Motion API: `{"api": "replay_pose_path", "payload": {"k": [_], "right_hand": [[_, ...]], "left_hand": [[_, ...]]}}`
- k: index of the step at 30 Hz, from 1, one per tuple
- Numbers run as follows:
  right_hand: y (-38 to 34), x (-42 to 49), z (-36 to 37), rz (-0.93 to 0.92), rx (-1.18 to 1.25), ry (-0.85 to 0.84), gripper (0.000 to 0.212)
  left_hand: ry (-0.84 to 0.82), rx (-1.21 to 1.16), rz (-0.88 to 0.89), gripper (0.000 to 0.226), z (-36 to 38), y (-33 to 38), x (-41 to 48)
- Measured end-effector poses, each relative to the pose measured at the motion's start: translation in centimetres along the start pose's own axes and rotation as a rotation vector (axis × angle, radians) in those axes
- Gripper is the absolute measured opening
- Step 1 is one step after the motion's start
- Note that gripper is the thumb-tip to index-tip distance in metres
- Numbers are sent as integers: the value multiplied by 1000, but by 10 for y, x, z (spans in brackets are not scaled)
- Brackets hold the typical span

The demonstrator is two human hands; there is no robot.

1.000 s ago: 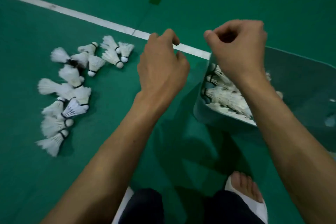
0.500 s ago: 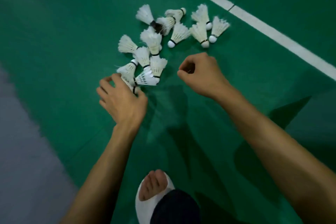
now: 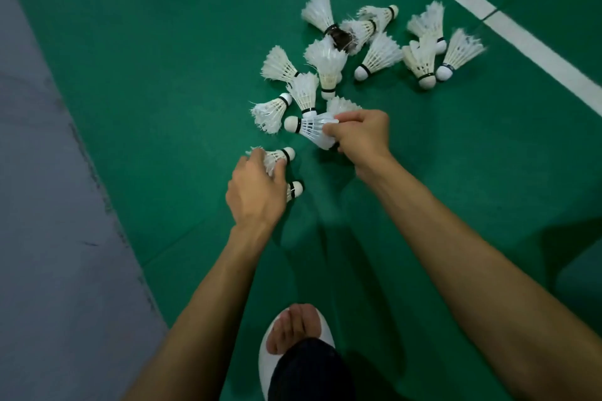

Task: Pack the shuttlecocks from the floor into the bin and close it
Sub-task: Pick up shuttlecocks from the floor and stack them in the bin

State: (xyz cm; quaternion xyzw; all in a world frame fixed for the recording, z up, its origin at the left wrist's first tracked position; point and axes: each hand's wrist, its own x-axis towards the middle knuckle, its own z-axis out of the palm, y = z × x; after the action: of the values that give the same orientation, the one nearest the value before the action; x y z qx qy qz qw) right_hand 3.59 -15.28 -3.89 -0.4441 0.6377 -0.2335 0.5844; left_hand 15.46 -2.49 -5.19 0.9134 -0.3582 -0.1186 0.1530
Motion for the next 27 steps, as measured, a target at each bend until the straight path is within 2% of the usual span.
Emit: {"api": "replay_pose_path", "payload": {"k": [4, 8, 10, 13, 17, 23, 27], "right_hand": [[-12, -19, -30, 37, 204, 37, 13], [-37, -48, -66, 70, 384, 8, 10], [-50, -62, -88, 8, 398, 54, 11], [-67, -85, -133, -212, 292, 219, 19], [-77, -118, -201, -391, 157, 374, 21], [-40, -174, -337, -295, 150, 496, 13], [4, -223, -414, -257, 203, 651, 10]], "left_hand": [[-15, -254, -19, 36, -9, 30, -17], [-11, -477, 43, 42, -31, 82, -36], [-5, -563, 78, 42, -43, 106, -45], [10, -689, 206, 46, -57, 138, -56], [-32, -750, 376, 48, -69, 193, -83], [-240, -804, 651, 44, -45, 295, -161], [-343, -752, 867, 40, -23, 348, -230]]}}
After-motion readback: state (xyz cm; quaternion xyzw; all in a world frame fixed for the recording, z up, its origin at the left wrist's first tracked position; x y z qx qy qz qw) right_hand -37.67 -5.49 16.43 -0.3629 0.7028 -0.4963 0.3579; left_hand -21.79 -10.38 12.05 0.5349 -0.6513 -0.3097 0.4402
